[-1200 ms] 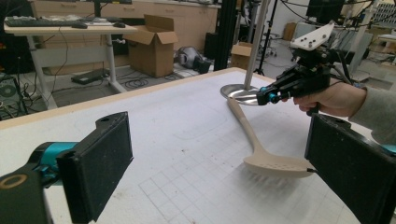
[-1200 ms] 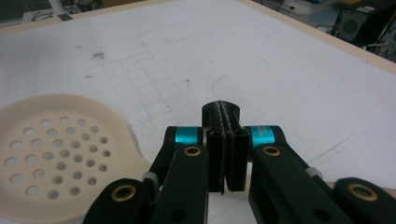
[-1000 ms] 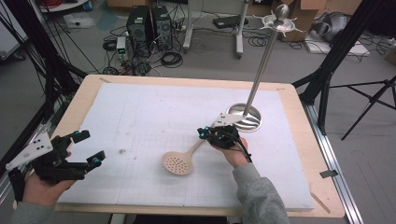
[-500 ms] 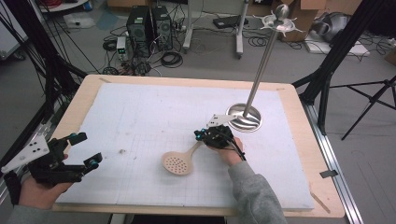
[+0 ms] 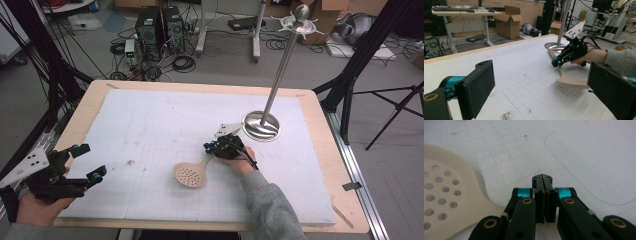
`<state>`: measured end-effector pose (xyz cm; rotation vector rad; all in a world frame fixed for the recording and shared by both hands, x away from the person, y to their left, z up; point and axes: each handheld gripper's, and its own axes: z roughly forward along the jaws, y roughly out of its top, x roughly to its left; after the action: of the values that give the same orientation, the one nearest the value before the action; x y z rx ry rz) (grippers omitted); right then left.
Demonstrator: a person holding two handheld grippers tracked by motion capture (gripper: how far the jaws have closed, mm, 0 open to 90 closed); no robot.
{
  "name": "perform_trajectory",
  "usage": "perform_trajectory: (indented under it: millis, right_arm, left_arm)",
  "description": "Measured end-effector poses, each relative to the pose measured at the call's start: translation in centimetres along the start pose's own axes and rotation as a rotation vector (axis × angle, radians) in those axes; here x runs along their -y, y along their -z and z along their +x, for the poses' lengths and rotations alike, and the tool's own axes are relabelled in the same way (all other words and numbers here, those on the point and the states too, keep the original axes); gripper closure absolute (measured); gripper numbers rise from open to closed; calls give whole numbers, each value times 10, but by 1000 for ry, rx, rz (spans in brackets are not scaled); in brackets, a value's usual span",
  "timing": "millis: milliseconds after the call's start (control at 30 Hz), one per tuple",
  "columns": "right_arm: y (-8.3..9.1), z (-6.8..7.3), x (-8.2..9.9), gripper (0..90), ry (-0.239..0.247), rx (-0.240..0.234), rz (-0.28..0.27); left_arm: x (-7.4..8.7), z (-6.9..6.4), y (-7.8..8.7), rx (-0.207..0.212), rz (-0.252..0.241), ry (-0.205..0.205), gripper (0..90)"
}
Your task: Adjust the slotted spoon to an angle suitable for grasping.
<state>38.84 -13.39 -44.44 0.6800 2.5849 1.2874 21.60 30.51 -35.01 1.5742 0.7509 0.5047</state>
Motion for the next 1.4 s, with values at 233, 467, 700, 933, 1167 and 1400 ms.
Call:
perform_trajectory:
  millis: [233, 467, 700, 933, 1167, 1400]
  right_arm:
    - [-6, 2, 0, 893, 17, 14, 48]
    - [-4, 2, 0, 897, -1, 21, 55]
    - [-2, 6, 0, 900, -8, 46, 76]
    - [5, 7, 6, 900, -34, 41, 71]
    - [15, 10, 13, 900, -38, 48, 72]
    - [27, 14, 22, 899, -41, 54, 84]
  left_arm:
    - [1, 1, 3, -7, -1, 3, 79]
    - [1, 2, 3, -7, 1, 1, 79]
    - [0, 1, 3, -4, -1, 0, 79]
    - [-1, 3, 2, -3, -3, 2, 79]
    - [-2, 2, -5, 11, 0, -3, 79]
    - [-2, 2, -14, 29, 8, -2, 79]
